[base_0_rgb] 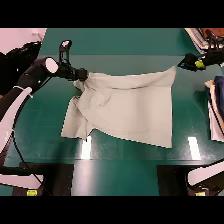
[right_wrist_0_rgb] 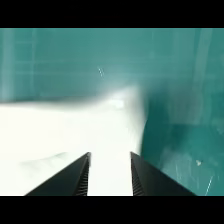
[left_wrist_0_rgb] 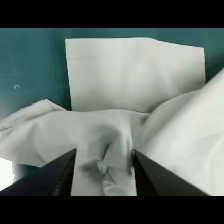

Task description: Fold the shirts.

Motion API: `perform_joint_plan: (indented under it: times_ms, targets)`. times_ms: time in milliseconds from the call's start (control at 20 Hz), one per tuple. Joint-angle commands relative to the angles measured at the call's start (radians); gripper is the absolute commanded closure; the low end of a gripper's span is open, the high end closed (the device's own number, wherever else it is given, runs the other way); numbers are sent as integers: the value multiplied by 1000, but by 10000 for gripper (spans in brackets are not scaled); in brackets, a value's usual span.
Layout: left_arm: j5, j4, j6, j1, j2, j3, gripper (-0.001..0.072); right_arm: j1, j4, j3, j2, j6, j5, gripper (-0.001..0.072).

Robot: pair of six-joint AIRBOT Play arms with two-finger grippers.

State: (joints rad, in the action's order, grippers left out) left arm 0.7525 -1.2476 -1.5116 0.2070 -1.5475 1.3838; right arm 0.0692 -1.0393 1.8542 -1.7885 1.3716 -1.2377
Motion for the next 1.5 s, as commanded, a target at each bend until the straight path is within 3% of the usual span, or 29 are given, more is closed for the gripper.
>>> perform_joint_plan:
  times_ms: [0,150,300,600,1100,1150,1200,1250,1450]
  targets:
    - [139,-5,2,-42,-3,60,281,10,0,56,-11,0,-92,401]
    - [384,9,89,-163,-3,164,281,34,0,82,-2,-17,-251,401]
    - [549,116,195,-294,-7,134,281,60,-1,-23,79,-48,-272,402]
    - [473,243,484,-358,-21,-161,283,97,-1,-361,319,-57,-193,401]
    - [372,262,546,-281,-94,-179,284,97,-3,-633,550,-56,-141,402]
    - [376,246,543,-277,-94,-179,331,97,-8,-641,563,-56,-140,402]
    - [387,240,543,-278,-93,-179,589,97,-15,-643,571,-56,-143,401]
    - [403,236,540,-281,-93,-179,670,101,-28,-642,579,-56,-150,402]
    - [492,181,510,-280,-60,-141,681,148,-100,-649,587,-55,-229,403]
